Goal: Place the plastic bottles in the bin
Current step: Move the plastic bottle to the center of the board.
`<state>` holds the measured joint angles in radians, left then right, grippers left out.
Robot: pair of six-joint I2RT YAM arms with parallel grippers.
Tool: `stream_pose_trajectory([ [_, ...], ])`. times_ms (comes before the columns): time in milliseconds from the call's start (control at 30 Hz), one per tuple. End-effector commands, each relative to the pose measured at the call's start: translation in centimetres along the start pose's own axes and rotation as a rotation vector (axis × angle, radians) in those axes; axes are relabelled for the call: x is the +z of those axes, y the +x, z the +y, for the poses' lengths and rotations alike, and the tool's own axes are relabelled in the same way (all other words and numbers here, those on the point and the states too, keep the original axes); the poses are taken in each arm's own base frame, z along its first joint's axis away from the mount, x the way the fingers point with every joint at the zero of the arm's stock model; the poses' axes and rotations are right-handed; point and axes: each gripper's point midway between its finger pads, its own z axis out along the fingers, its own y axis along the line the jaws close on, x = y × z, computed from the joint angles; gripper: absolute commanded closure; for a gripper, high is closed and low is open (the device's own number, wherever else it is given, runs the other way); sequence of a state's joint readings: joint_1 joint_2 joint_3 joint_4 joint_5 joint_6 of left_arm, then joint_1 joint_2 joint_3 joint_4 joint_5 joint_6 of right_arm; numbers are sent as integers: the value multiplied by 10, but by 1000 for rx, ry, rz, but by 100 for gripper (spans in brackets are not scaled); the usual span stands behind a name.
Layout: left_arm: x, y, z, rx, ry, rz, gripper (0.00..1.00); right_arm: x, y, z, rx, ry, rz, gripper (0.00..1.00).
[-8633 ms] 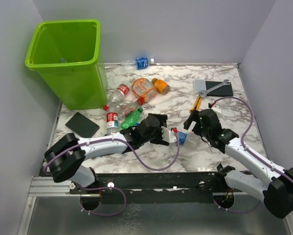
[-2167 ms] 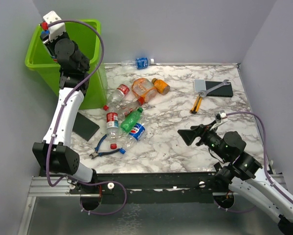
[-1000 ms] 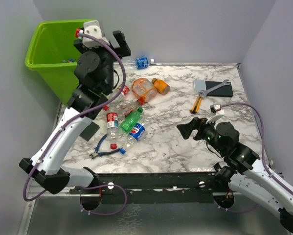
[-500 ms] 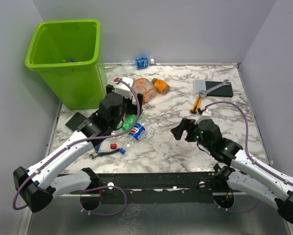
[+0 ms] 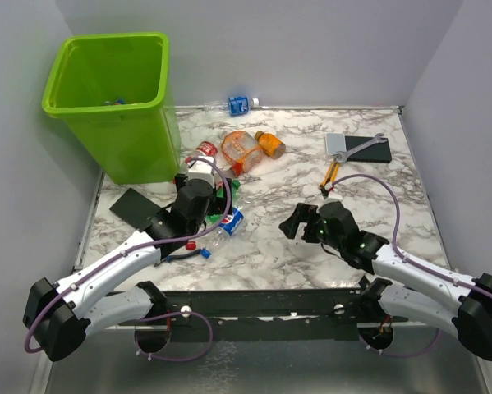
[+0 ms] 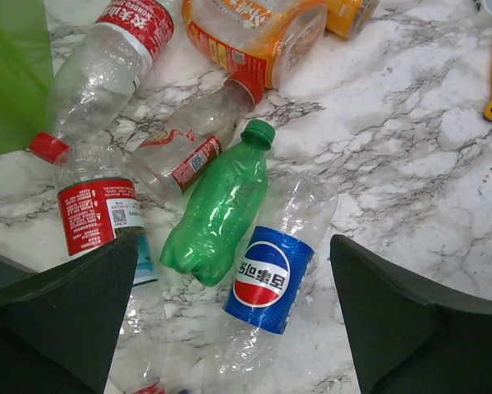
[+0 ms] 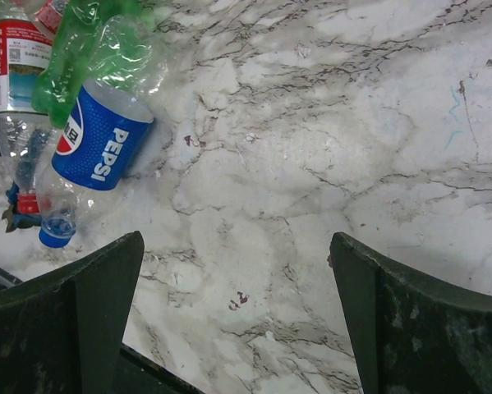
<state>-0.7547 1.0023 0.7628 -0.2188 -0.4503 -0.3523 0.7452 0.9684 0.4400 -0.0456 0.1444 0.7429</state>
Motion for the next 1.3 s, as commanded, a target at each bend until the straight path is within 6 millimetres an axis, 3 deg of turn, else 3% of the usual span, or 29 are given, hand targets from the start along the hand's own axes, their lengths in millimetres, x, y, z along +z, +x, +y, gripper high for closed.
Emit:
stream_pose_trajectory([
  [0, 1, 11, 1, 51, 24, 6, 1, 1, 0, 10, 48, -54, -12, 1],
  [300, 8, 56, -25, 141, 193, 165, 2, 2, 2, 8, 60, -42, -6, 2],
  [633, 18, 107, -40, 154, 258, 369, 16, 7, 3, 10, 72, -24, 17, 2],
  [900, 39, 143, -33, 181, 177, 503, 22, 4, 1, 11, 83, -34, 6, 2],
  [1100, 39, 158, -37, 209, 193, 549, 42, -7, -4, 7, 62, -22, -12, 2],
  [1267, 35, 157, -47, 275, 230, 517, 61, -19, -18, 5, 28, 3, -53, 2],
])
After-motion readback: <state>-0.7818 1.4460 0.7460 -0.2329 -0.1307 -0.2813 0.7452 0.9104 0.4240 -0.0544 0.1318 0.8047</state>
